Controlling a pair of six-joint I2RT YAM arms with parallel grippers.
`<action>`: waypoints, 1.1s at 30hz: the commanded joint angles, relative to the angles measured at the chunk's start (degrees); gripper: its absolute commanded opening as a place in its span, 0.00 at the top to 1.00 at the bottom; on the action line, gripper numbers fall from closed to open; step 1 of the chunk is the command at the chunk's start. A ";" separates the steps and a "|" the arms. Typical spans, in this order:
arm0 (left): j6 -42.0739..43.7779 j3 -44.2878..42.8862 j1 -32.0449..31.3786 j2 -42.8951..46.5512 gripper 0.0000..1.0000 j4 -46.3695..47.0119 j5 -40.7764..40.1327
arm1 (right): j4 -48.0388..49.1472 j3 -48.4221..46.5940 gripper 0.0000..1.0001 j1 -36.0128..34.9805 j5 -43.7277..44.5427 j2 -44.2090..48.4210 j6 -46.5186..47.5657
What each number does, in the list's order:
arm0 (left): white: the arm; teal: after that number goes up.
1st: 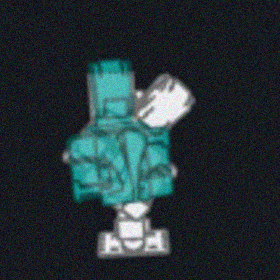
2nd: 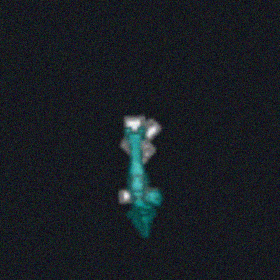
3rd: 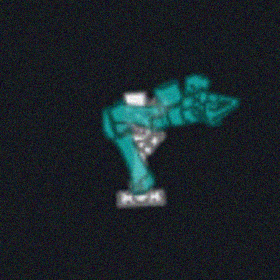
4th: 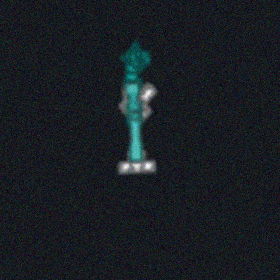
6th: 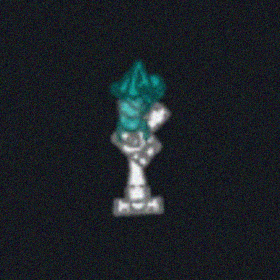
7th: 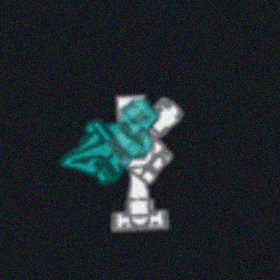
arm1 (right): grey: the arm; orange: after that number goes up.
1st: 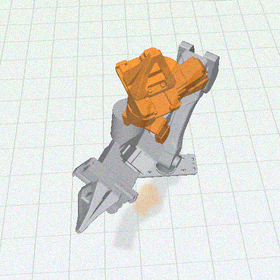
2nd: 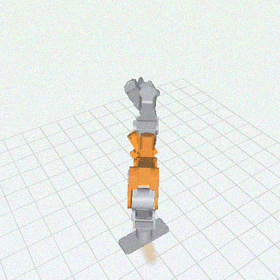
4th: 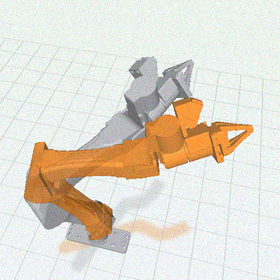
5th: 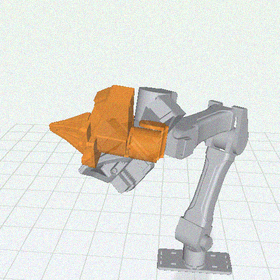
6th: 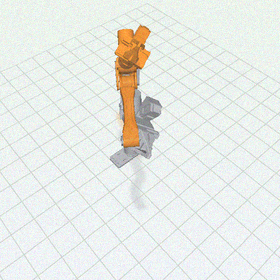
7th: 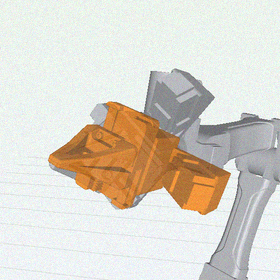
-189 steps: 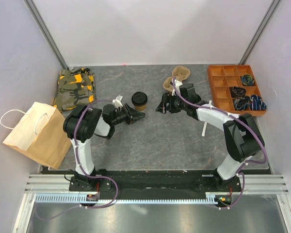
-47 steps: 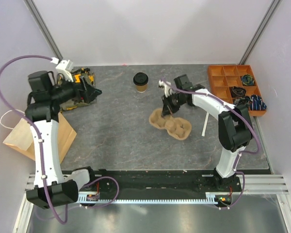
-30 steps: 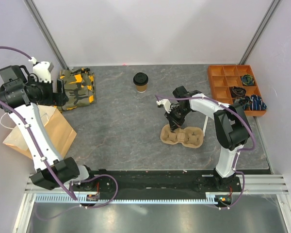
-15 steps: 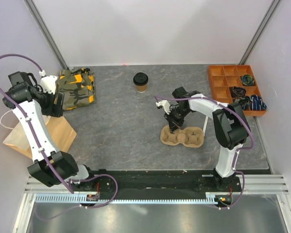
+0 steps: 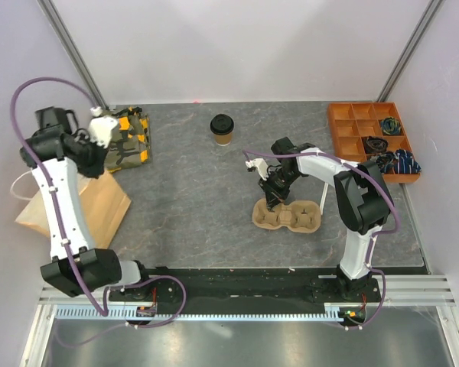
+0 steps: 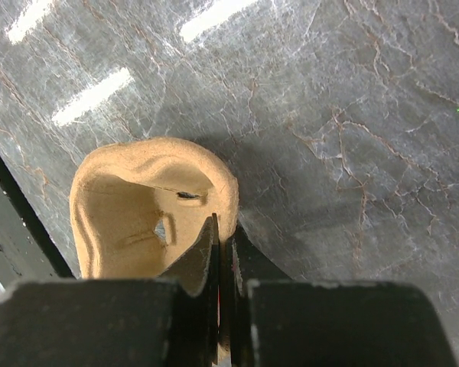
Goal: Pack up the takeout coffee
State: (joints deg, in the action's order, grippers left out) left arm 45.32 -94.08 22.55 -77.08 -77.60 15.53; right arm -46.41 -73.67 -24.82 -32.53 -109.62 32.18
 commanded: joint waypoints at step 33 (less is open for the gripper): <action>-11.12 -13.41 -55.69 -0.80 0.22 3.68 -5.15 | -1.66 -9.47 0.95 -0.41 -1.13 -6.65 -2.30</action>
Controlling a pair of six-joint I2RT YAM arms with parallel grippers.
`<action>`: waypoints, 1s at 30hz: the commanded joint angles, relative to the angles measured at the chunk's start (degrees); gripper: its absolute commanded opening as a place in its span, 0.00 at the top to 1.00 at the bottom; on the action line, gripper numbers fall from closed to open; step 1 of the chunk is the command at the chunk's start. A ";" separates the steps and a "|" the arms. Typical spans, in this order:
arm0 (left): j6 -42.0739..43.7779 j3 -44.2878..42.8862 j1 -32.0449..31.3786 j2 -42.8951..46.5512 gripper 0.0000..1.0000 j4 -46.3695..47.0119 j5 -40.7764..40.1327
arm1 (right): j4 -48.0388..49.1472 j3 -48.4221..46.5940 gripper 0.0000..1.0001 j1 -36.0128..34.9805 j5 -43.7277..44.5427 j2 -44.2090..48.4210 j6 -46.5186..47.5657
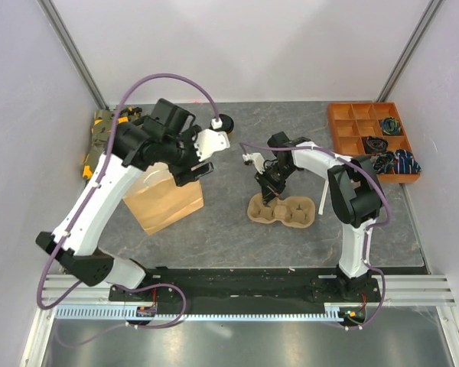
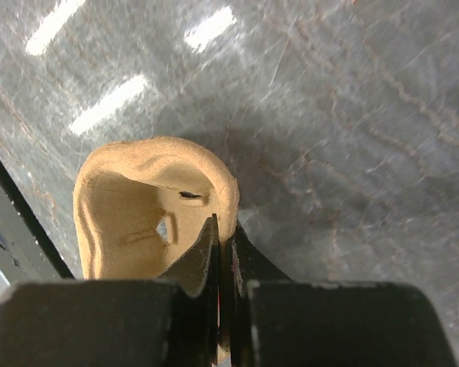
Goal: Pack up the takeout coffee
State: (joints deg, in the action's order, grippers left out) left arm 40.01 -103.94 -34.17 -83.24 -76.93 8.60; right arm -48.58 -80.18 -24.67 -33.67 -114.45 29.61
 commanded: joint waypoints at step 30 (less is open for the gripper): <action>-63.83 15.17 53.69 24.71 0.27 7.76 2.47 | 2.17 -1.56 0.94 -2.14 -1.31 -2.79 -0.34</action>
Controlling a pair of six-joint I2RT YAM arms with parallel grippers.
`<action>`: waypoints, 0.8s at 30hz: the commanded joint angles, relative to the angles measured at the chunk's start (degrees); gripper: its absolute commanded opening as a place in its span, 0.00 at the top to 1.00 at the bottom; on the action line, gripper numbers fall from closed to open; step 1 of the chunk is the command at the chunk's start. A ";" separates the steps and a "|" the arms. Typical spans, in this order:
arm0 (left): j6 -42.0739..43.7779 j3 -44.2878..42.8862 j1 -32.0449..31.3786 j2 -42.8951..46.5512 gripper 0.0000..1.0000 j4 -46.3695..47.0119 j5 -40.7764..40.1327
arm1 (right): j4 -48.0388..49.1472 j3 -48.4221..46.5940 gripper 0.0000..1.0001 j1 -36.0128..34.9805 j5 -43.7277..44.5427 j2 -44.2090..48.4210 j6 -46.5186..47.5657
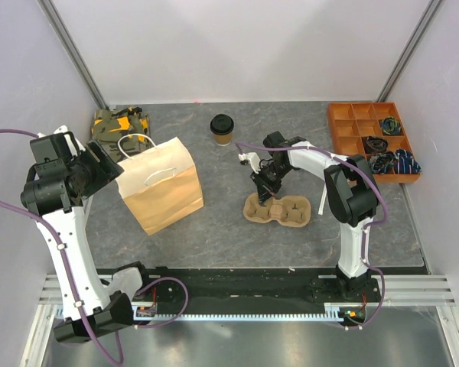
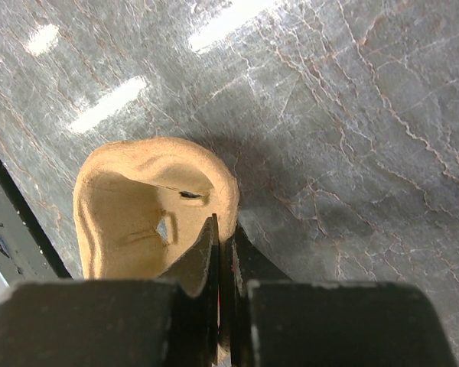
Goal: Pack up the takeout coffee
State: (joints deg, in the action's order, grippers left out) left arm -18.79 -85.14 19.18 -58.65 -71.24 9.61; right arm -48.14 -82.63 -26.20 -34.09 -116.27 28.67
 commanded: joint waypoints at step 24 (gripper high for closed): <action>5.15 8.15 0.51 -5.59 0.95 4.89 12.80 | 1.82 -0.51 0.94 -1.66 -1.51 -3.96 1.39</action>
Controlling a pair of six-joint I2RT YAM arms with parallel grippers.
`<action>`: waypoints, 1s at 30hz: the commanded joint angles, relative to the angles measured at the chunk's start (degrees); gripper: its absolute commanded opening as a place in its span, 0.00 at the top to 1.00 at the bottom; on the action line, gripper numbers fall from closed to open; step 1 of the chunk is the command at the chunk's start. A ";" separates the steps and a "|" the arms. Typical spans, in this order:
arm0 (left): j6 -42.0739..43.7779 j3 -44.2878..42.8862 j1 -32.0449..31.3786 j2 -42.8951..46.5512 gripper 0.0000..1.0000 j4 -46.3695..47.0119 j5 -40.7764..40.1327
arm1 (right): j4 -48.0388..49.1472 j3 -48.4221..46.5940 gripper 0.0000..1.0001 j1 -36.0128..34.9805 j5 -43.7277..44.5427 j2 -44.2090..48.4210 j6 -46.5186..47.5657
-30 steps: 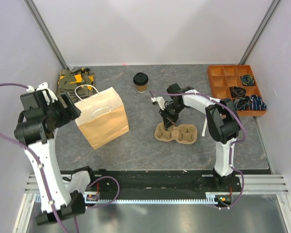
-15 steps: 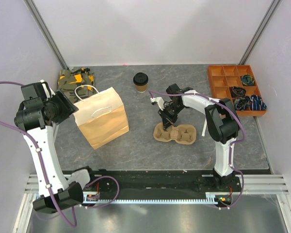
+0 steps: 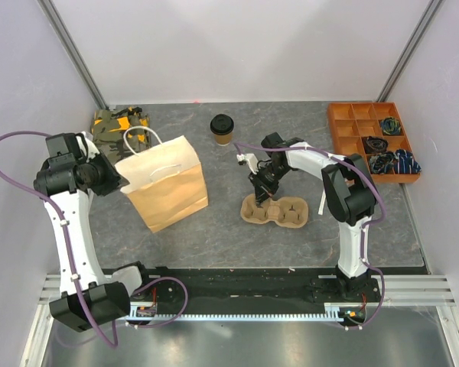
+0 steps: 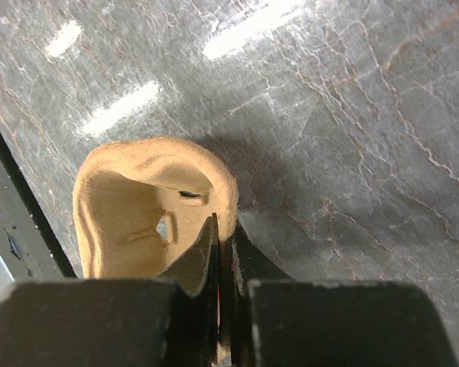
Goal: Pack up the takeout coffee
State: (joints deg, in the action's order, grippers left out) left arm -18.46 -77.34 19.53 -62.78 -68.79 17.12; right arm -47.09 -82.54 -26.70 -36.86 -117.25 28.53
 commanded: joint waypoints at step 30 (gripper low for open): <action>30.06 -7.91 -1.07 -10.95 0.98 -4.68 16.09 | -4.50 -14.14 0.90 -4.50 3.02 -13.61 4.34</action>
State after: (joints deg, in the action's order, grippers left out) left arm 9.13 -84.40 18.57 -72.71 -71.68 30.46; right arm -54.00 -95.85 -30.65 -39.24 -126.87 30.24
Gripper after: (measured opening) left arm 0.033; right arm 0.097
